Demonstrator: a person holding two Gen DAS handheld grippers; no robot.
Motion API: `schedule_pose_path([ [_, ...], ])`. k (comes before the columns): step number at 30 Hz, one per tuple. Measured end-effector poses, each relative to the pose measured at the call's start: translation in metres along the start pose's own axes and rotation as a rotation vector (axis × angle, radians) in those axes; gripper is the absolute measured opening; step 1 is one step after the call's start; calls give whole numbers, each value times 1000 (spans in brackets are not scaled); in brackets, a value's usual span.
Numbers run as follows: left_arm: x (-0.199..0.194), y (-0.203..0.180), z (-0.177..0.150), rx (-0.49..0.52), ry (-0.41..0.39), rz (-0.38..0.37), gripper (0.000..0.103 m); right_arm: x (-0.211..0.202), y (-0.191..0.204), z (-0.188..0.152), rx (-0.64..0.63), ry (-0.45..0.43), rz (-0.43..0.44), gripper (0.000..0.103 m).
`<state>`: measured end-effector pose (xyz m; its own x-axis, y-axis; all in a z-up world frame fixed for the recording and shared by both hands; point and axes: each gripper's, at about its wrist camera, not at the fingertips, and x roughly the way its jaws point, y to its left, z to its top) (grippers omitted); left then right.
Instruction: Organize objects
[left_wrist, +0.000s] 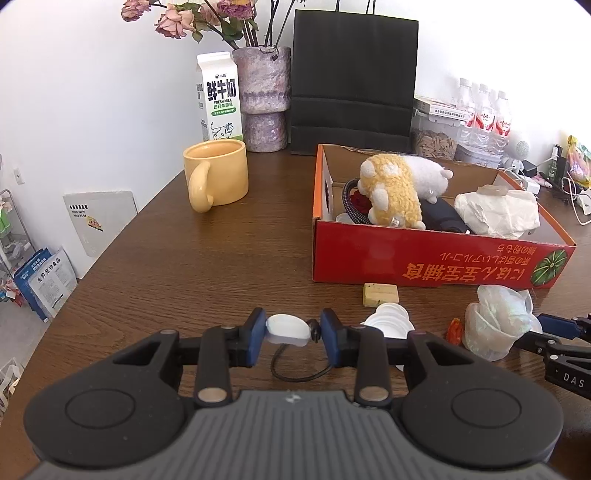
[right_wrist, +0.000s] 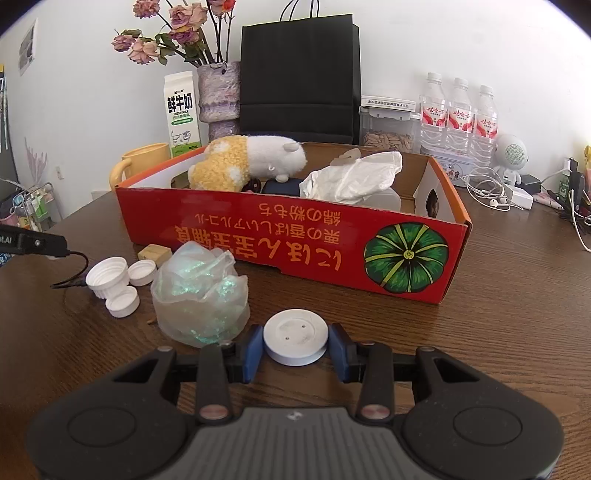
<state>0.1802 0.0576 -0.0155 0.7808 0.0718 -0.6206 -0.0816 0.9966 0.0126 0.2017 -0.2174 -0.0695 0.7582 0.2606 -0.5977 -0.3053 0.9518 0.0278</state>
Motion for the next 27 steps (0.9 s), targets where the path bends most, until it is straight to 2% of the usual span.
schedule_pose_path([
  [3,-4,0,1,0,-8,3,33,0,0,0,0,0,0,38],
  [4,-5,0,0,0,-8,1,26,0,0,0,0,0,0,38],
  [8,-3,0,-5,2,12,-2,22,0,0,0,-1,0,0,38],
  [16,1,1,-24,-5,66,-7,20,0,0,0,-1,0,1,38],
  [18,2,2,-28,-7,78,-4,21,0,0,0,-1,0,1,38],
  [21,3,4,-32,-10,87,0,28,0,0,0,-1,0,1,38],
  [23,3,5,-33,-15,85,12,46,0,0,0,-1,0,1,38],
  [27,7,7,-29,-20,82,19,47,0,0,0,-1,0,1,38],
])
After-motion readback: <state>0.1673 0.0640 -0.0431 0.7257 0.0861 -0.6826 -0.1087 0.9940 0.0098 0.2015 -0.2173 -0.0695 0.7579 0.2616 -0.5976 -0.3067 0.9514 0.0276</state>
